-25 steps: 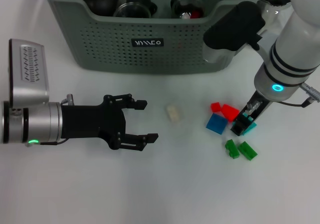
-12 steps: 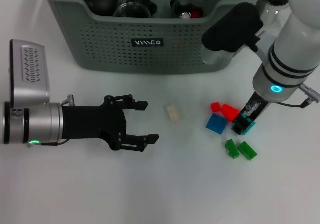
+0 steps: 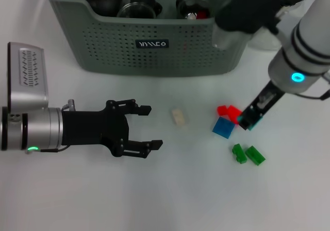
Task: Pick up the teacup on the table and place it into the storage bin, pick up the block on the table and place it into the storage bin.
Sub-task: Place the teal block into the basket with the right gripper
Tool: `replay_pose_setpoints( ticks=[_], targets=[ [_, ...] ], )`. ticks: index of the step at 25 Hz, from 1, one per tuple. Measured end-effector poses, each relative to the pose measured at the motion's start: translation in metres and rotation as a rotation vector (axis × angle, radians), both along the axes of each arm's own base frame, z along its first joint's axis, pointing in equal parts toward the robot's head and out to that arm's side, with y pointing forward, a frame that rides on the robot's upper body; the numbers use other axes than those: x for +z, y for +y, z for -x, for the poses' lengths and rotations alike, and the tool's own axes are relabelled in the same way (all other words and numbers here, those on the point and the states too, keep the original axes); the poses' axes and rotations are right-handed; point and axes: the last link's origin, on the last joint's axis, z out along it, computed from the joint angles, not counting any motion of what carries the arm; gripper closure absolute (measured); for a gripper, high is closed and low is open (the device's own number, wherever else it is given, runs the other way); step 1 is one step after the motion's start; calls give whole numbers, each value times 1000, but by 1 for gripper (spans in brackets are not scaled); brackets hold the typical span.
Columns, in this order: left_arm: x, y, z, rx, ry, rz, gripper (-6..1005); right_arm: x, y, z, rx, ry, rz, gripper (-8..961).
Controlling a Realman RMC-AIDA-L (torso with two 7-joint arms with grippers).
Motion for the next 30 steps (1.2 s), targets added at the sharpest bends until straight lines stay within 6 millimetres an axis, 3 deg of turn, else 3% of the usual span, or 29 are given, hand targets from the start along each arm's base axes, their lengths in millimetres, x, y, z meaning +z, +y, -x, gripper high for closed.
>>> replay_pose_setpoints(
  ticks=[4,9,15,18,22,25,30],
  targets=[
    [0,0,0,0,0,0,137,16,-4,28,29,111,22,530],
    [0,0,0,0,0,0,137,42,3,79,105,351,50,530],
    [0,-1,1,2,0,0,137,87,37,132,245,547,-60,530],
    [0,0,1,2,0,0,137,104,59,147,291,578,-163,529],
    [0,0,0,2,-1,0,137,111,94,148,302,520,-291,529],
    [0,0,0,3,-4,-1,137,102,118,132,267,435,-350,529],
    [1,2,-2,0,-9,-5,137,83,142,101,229,324,-398,529]
  ],
)
